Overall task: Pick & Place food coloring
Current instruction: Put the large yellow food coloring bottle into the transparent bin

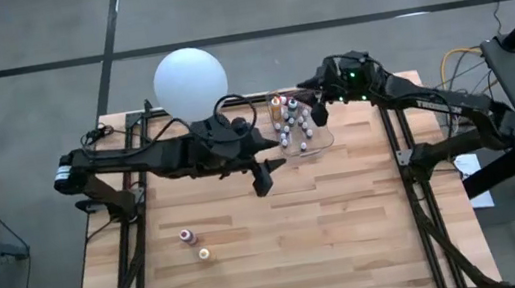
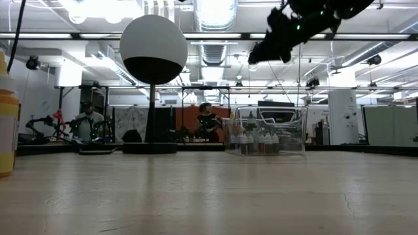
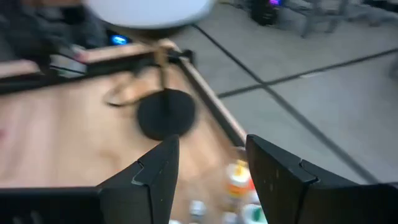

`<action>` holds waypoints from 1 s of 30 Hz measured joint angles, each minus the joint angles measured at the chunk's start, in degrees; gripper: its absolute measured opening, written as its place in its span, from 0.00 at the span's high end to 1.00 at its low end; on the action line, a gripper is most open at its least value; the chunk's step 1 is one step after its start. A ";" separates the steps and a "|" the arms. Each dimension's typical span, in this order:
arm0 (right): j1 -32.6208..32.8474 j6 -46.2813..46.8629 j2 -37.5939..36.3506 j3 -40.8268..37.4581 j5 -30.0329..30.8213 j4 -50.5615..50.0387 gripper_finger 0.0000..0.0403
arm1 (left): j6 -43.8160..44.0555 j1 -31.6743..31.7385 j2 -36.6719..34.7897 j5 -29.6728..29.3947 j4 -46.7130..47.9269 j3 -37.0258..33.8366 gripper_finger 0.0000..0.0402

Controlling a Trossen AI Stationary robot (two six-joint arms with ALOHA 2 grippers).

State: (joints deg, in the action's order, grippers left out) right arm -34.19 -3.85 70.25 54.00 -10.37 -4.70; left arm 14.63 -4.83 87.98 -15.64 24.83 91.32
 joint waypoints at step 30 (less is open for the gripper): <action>26.55 18.54 -6.37 2.84 -1.38 -3.39 0.56 | 24.55 -27.09 -24.19 -19.54 1.21 -30.26 0.53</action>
State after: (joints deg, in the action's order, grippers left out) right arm -7.63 14.69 63.88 56.84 -11.75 -8.08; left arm 39.18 -31.92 63.80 -35.18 26.03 61.06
